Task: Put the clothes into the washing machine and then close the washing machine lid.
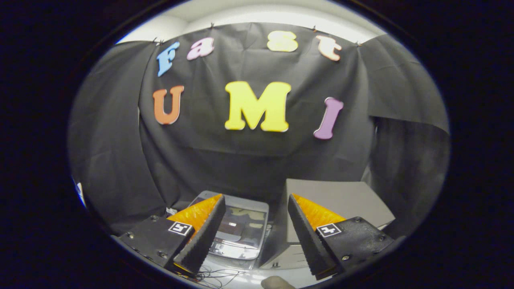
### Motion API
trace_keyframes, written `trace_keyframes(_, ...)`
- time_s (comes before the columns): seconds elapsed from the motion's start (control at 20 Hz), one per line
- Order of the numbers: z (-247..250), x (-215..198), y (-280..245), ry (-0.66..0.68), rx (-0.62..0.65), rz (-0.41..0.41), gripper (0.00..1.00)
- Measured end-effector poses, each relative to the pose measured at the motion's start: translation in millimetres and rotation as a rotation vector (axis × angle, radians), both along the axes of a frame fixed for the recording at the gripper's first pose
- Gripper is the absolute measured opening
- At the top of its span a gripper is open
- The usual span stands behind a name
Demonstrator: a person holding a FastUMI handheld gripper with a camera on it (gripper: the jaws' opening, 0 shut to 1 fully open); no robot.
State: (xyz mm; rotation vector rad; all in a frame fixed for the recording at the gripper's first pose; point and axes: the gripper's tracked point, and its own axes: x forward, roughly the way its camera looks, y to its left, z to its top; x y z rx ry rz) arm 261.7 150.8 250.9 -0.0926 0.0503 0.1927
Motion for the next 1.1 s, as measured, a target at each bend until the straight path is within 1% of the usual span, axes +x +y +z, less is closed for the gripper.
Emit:
trace_keyframes(0.1,15.1,-26.4,-34.5,-0.059,0.013,0.006,0.99)
trace_keyframes(0.2,12.1,-47.0,-74.8,-0.088,0.04,-0.013,1.0)
trace_keyframes(0.3,0.0,-64.2,-113.8,-0.085,0.09,-0.023,1.0)
trace_keyframes(0.4,-26.1,-74.3,-153.4,-0.061,0.135,-0.047,1.0)
trace_keyframes(0.5,-56.0,-86.0,-186.2,-0.061,0.161,-0.048,1.0)
trace_keyframes(0.65,-102.3,-107.4,-215.0,-0.064,0.191,0.007,1.0)
trace_keyframes(0.8,-155.5,-114.8,-236.8,-0.003,0.224,0.008,0.99)
trace_keyframes(0.85,-172.6,-119.0,-246.4,0.004,0.219,-0.011,0.99)
trace_keyframes(0.95,-200.8,-122.8,-265.6,0.001,0.182,-0.081,0.99)
trace_keyframes(1.1,-228.5,-134.9,-277.3,0.028,0.155,-0.134,0.99)
